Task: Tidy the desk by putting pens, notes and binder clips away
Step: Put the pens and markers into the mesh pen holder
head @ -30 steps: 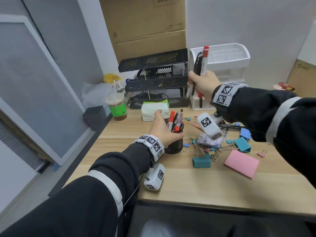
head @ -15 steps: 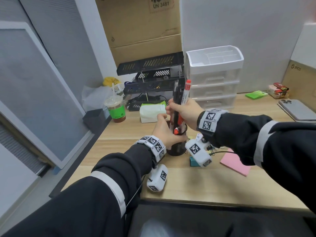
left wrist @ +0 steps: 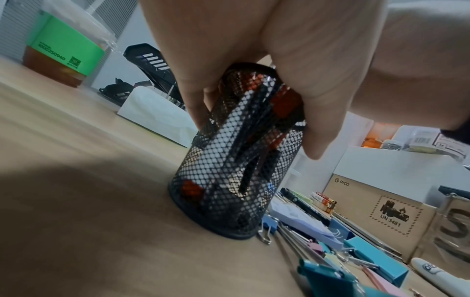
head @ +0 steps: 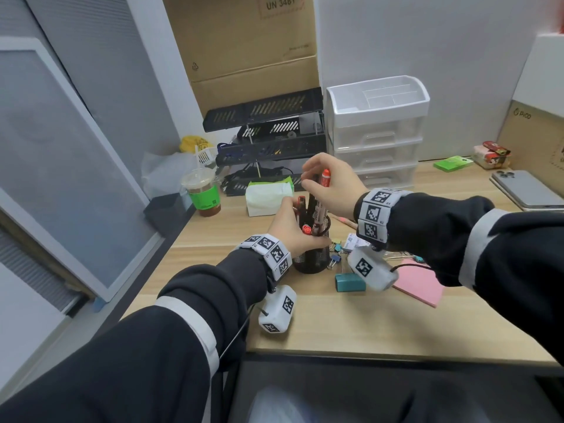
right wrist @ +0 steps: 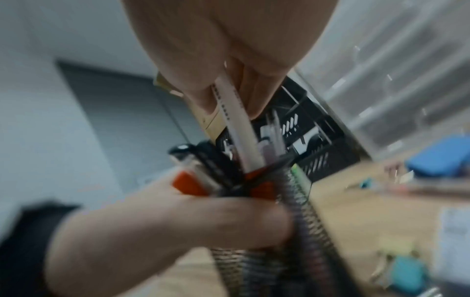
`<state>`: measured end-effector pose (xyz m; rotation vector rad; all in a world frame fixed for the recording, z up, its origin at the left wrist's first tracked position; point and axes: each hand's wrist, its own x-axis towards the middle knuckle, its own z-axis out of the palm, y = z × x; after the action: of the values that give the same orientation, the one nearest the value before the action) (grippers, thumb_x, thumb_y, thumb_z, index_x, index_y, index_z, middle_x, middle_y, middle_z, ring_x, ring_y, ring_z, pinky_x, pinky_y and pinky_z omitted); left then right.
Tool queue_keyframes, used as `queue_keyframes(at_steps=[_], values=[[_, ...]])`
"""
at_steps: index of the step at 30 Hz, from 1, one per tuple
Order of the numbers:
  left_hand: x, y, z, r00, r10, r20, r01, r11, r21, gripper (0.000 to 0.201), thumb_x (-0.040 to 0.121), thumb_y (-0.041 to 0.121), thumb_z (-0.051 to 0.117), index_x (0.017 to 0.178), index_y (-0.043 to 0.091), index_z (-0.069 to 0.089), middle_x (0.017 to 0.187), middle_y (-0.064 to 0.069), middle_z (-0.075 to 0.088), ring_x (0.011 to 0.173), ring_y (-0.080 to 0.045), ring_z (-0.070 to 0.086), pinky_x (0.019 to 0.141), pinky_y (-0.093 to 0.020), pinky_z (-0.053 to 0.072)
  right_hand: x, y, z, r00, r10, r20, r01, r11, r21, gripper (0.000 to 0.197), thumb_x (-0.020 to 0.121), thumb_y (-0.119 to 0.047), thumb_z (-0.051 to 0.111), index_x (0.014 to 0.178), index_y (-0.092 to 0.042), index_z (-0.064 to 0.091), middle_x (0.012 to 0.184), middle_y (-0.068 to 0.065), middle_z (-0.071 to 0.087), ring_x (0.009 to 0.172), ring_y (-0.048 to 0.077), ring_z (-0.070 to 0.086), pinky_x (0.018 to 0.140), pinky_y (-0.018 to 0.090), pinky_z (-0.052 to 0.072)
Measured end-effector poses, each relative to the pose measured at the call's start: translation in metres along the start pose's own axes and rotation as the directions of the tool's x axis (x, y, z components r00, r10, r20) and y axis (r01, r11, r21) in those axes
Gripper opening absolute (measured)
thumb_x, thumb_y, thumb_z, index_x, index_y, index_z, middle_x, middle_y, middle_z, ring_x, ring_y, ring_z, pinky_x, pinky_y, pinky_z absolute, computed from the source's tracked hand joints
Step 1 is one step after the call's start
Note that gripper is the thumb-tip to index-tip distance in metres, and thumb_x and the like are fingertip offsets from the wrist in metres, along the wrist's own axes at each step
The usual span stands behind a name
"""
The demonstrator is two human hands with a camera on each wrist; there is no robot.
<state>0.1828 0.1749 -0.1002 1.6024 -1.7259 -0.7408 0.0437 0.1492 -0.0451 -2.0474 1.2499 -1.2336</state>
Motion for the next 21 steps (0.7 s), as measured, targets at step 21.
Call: queue_keyframes(at_steps=[21], values=[[0.012, 0.003, -0.032, 1.000, -0.004, 0.026, 0.002, 0.998, 0.061, 0.054, 0.061, 0.022, 0.092, 0.103, 0.023, 0.057, 0.093, 0.008, 0.069, 0.086, -0.007, 0.067, 0.074, -0.022, 0.053, 0.024, 0.097, -0.106, 0.820, 0.537, 0.199, -0.143, 0.527, -0.838, 0.031, 0.089, -0.019, 0.063, 0.118, -0.012, 0.068, 0.117, 0.006, 0.069, 0.106, 0.025, 0.064, 0.091, 0.030, 0.051]])
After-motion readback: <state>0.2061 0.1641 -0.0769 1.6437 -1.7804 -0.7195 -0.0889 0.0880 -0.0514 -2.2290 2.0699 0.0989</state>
